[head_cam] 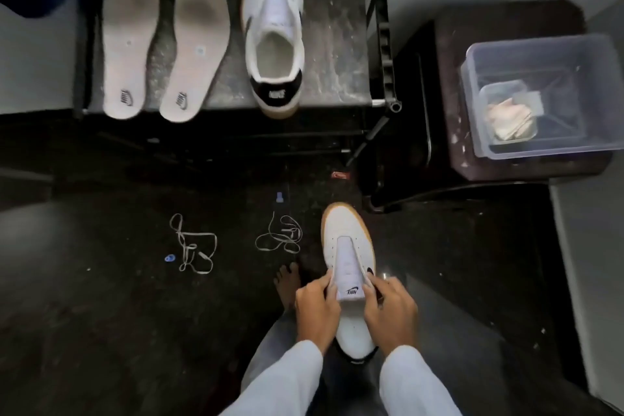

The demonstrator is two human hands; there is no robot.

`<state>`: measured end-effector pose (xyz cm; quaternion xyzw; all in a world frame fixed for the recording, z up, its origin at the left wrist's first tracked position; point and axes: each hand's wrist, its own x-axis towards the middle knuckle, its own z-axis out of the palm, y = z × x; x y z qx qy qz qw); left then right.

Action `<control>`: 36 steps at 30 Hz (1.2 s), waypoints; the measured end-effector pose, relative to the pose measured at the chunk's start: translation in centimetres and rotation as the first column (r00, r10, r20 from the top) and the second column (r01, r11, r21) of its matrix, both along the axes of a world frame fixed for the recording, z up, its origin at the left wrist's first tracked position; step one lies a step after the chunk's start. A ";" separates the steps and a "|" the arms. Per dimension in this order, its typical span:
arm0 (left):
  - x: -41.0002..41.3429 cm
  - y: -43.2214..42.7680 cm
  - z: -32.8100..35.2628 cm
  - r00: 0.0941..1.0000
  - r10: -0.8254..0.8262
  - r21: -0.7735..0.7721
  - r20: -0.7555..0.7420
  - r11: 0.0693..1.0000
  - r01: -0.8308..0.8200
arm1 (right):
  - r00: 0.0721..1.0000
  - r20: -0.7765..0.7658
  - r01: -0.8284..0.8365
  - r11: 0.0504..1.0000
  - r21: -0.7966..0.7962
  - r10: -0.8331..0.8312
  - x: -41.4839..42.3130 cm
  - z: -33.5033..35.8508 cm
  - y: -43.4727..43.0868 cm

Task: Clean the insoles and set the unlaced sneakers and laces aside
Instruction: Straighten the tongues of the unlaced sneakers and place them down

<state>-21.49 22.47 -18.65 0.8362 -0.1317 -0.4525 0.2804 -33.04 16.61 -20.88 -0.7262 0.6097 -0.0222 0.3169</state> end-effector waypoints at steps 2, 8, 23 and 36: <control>-0.8 -0.7 -4.2 1.000 -0.007 -0.017 0.016 1.000 0.007 | 0.999 -0.032 -0.024 0.995 0.092 0.027 -0.7 -4.2 -0.6; -3.3 -3.2 -17.7 0.999 -0.021 0.027 0.042 0.999 0.020 | 0.985 -0.124 -0.086 0.969 0.231 0.117 -2.6 -17.1 -3.3; -3.5 -8.8 -39.4 0.956 -0.173 0.062 0.237 0.985 0.163 | 0.958 -0.192 -0.154 0.946 0.285 0.214 -1.6 -37.6 -9.7; -4.4 -8.4 -40.9 0.948 -0.141 0.041 0.287 0.990 0.135 | 0.967 -0.126 -0.189 0.955 0.230 0.222 -2.0 -39.1 -9.4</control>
